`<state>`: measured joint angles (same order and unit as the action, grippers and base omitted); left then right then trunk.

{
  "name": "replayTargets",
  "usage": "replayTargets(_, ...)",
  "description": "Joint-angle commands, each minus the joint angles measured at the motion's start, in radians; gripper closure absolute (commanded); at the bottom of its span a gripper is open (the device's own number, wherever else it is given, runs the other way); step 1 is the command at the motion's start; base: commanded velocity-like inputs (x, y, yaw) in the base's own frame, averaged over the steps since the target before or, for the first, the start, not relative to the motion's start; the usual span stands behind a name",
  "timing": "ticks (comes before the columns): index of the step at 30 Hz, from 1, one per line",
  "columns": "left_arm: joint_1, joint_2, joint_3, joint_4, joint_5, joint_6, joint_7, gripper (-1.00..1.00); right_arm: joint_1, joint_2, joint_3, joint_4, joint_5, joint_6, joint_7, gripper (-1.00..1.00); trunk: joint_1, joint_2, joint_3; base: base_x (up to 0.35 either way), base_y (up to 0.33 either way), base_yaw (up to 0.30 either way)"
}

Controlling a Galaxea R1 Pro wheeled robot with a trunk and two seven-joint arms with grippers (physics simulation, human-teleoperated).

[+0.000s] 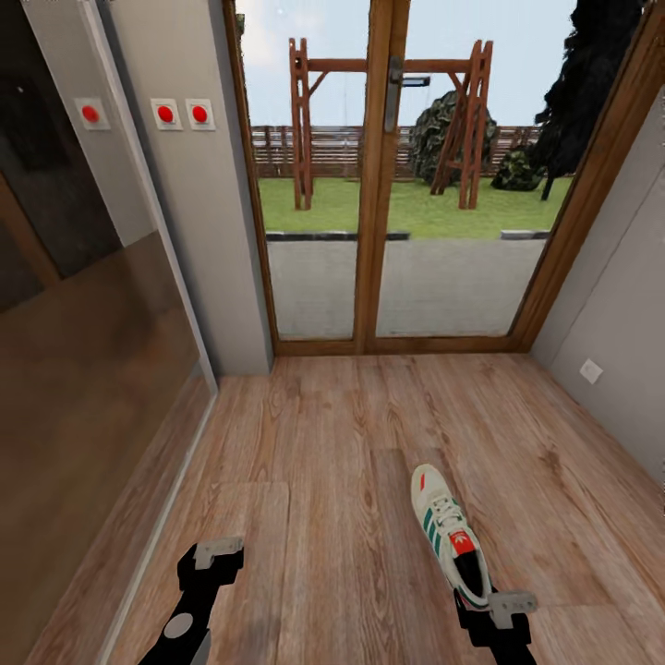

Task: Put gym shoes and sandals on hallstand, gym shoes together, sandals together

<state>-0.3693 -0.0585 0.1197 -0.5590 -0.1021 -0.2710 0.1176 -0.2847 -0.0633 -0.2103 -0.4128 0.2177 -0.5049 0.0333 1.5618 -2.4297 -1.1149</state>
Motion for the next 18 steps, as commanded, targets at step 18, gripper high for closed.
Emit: replayTargets(18,0.0,-0.004,0.003,0.002,-0.007,-0.003,0.002,-1.0,-0.001,0.011,-0.071,0.002,0.012,-0.003,0.004,1.0,0.0,0.0,0.009,0.0,0.0,-0.254)
